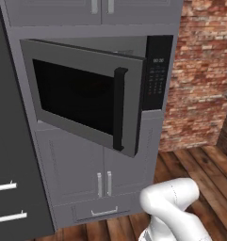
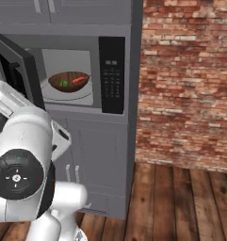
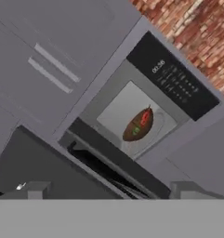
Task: The microwave is finished heating the fish and avocado. Take the bowl containing the food and place it on the dining counter.
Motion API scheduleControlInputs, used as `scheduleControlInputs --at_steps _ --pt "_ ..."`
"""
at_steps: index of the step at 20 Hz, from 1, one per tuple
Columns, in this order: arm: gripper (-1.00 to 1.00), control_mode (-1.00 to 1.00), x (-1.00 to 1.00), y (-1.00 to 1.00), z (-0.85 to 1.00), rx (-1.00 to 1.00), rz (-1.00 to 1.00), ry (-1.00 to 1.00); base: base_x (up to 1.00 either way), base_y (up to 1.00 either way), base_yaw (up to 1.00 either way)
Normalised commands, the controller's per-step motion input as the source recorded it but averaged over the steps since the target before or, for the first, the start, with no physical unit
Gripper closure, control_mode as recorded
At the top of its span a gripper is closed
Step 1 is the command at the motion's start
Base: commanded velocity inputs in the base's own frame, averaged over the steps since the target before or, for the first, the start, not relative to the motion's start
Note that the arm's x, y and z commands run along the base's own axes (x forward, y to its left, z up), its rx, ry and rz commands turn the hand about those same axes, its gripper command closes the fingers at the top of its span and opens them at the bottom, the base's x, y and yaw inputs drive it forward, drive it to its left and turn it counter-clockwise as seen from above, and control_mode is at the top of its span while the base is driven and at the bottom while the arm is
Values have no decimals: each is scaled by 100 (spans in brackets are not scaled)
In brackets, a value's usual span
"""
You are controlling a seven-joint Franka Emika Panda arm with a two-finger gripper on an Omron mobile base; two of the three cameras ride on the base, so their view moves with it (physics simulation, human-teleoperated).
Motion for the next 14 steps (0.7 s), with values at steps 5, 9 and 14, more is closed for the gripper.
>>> scheduleControlInputs --at_steps 5,9,14 --pt "-100 -100 93 -79 -9 38 21 33 0 0 0" --pt "-100 -100 100 -6 -34 16 21 29 0 0 0" --pt "-100 -100 92 63 -60 0 17 16 0 0 0"
